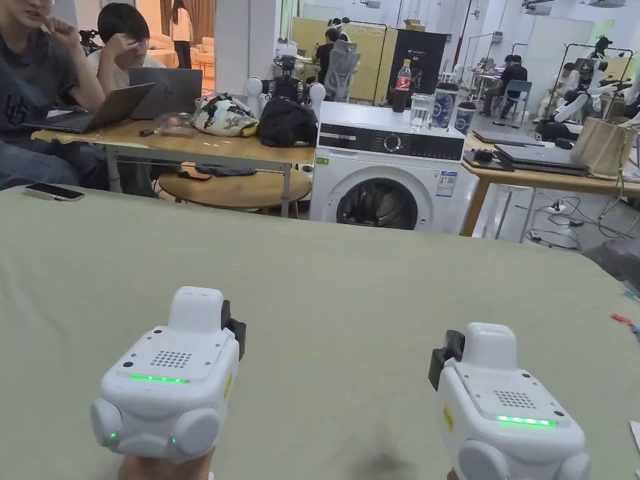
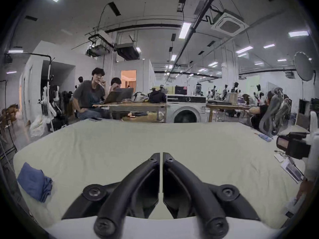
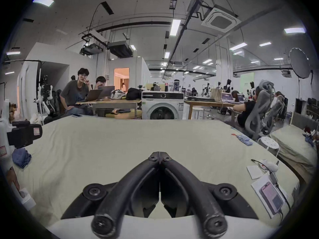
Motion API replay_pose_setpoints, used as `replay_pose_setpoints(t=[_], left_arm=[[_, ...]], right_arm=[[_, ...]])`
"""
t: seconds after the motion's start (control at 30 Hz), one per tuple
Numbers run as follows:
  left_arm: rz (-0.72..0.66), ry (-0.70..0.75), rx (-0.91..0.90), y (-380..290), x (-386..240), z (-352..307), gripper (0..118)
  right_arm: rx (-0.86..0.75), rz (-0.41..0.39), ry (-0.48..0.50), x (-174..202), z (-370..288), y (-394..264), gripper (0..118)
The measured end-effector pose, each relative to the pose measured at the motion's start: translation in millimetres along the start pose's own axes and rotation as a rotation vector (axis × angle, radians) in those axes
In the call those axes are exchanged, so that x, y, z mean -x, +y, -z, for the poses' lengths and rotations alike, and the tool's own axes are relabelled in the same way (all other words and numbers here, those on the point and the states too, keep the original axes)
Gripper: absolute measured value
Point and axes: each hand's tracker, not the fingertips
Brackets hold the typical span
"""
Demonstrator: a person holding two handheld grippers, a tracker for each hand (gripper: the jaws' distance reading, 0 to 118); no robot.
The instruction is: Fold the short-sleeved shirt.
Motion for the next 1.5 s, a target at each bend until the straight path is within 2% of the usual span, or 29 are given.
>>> replay_pose_setpoints(t=[0.2, 0.6, 0.83, 1.0, 1.03, 1.1, 1.2, 1.23, 1.27, 1.4, 1.47, 1.5], left_arm=[[0.024, 0.015, -0.011, -3.0, -3.3, -2.1, 0], [0.049, 0.024, -0.015, -7.9, 1.4, -6.7, 0], [0.024, 0.015, -0.011, -4.9, -0.8, -7.5, 0], [0.064, 0.023, -0.011, -3.1, -8.2, -7.8, 0], [0.070, 0.023, -0.010, -2.4, -9.4, -8.1, 0], [0.087, 0.029, -0.017, -3.2, -11.4, -8.9, 9], [0.069, 0.018, -0.018, -2.6, -10.6, -8.4, 47], [0.054, 0.008, -0.015, -2.0, -8.5, -7.8, 65], [0.039, 0.000, -0.015, -1.9, -7.4, -7.6, 73], [0.011, 0.003, -0.028, -2.8, -3.1, -8.1, 76], [0.003, 0.009, -0.032, -3.8, -0.9, -7.9, 77], [-0.005, 0.012, -0.036, -4.7, 0.9, -7.8, 78]], right_arm=[[-0.022, 0.029, -0.003, -4.0, -0.2, -2.5, 0], [-0.030, -0.013, -0.005, 1.7, 0.1, -8.4, 0], [-0.038, -0.011, -0.010, 1.3, -2.1, -4.8, 0], [-0.047, -0.016, -0.021, 0.1, -4.2, -6.2, 0], [-0.049, -0.017, -0.024, -0.4, -4.5, -6.7, 6], [-0.050, -0.015, -0.024, -1.1, -5.5, -5.1, 22], [-0.049, -0.008, -0.028, -2.7, -4.3, -5.2, 60], [-0.050, -0.007, -0.036, -3.2, -3.9, -5.3, 65], [-0.053, -0.005, -0.045, -3.6, -3.8, -5.5, 65], [-0.062, -0.001, -0.040, -5.1, -3.6, -6.1, 67], [-0.061, -0.019, -0.049, -3.3, -2.7, -7.2, 76], [-0.061, -0.031, -0.065, -2.2, -1.6, -8.4, 77]])
